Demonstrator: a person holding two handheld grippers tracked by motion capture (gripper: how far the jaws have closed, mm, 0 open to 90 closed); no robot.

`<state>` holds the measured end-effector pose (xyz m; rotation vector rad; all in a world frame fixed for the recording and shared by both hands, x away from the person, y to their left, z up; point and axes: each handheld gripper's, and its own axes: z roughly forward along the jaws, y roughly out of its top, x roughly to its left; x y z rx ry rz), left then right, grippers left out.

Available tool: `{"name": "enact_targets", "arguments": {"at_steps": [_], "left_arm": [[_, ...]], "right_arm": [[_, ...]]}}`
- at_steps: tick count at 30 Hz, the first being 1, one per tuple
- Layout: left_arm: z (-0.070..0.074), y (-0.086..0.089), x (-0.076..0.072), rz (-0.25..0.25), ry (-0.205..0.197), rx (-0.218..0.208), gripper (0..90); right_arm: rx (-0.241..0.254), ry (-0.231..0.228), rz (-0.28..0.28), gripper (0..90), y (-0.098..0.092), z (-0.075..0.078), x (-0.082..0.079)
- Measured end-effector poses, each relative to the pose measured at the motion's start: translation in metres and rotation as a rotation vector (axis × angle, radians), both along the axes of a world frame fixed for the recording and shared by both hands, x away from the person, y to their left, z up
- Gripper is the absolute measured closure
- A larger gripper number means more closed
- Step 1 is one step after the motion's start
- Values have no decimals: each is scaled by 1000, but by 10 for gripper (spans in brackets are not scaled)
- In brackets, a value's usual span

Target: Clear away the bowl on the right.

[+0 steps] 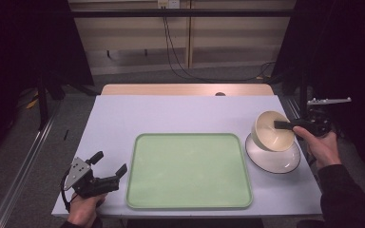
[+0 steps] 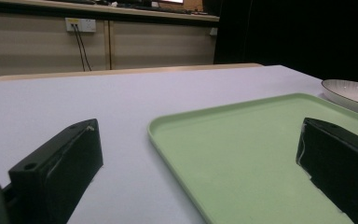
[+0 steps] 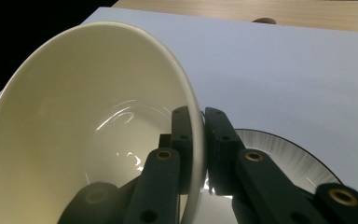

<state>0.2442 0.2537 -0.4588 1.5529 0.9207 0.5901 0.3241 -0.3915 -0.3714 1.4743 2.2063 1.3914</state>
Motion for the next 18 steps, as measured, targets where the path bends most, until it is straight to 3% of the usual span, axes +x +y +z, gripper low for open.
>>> {"name": "enact_targets", "arguments": {"at_steps": [18], "left_arm": [[0, 0, 0, -6, -7, 12, 3]], "right_arm": [[-1, -6, 61, 831, 35, 12, 19]]}}
